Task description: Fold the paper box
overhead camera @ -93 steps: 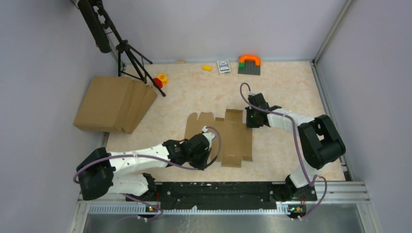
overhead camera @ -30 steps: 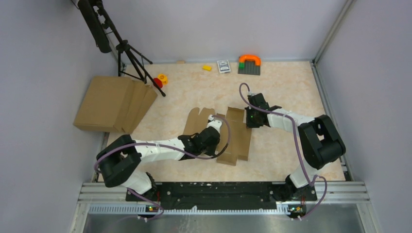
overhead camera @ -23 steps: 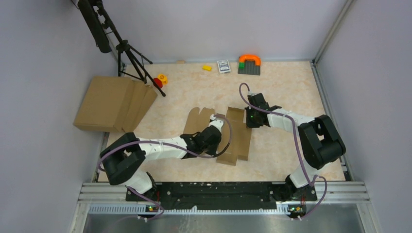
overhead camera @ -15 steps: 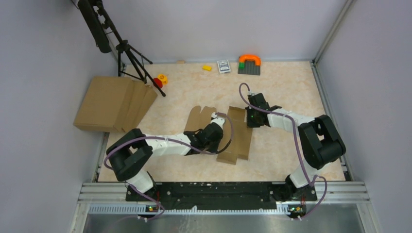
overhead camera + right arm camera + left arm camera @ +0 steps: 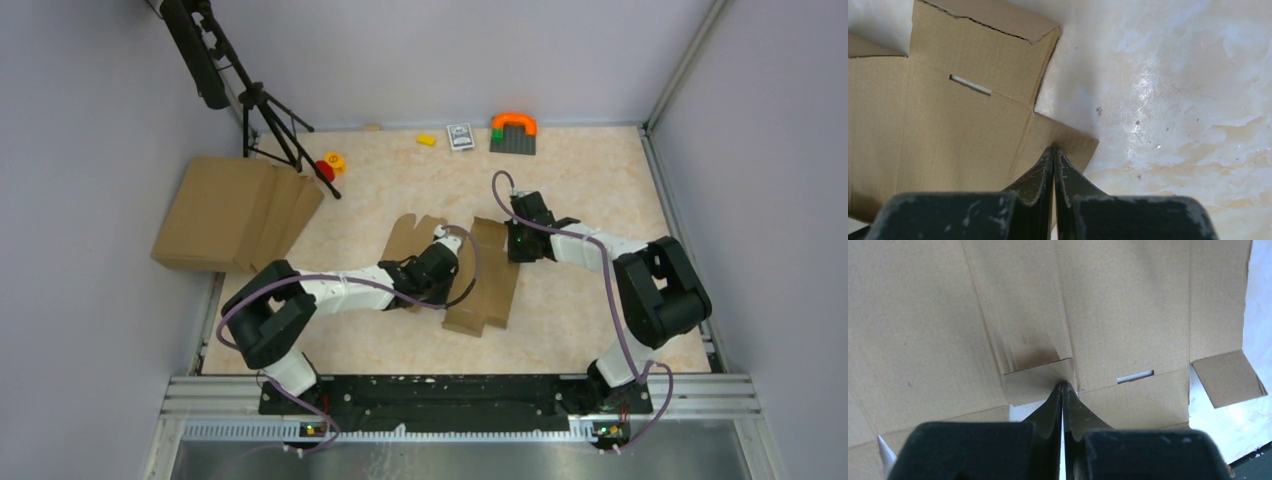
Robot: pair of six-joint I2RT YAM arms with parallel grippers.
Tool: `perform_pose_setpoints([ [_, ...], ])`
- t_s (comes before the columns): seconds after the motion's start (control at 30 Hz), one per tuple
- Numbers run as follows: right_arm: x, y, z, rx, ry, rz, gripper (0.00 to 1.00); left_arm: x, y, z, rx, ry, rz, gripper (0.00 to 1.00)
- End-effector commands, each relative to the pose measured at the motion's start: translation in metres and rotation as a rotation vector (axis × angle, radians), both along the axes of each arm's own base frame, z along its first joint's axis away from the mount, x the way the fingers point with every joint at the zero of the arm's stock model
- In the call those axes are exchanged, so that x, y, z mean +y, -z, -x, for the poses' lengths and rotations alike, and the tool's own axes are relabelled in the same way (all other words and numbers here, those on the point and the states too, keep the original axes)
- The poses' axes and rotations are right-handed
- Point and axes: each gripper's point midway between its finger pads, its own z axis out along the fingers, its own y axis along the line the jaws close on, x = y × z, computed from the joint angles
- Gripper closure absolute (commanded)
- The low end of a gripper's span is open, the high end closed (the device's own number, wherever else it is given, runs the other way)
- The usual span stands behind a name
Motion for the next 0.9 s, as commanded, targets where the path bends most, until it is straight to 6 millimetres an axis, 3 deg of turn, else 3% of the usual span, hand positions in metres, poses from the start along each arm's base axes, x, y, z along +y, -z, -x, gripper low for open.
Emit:
perform_pose_setpoints([
  [0.0,-0.002,0.019,0.028,0.111,-0.04,0.021,1.0,0.007,-0.011,-0.014,0.018,-0.013,0.022,1.0],
  [0.17,-0.003,0.02,0.03,0.115,-0.041,0.025,1.0,0.009,-0.002,-0.011,0.046,-0.011,0.015,1.0],
  [0.47,-0.004,0.021,0.029,0.116,-0.04,0.033,1.0,0.012,-0.039,-0.022,-0.037,-0.022,0.06,1.0],
  [0.87,-0.002,0.022,0.029,0.116,-0.045,0.024,1.0,0.016,-0.021,-0.028,-0.023,-0.041,0.043,1.0],
])
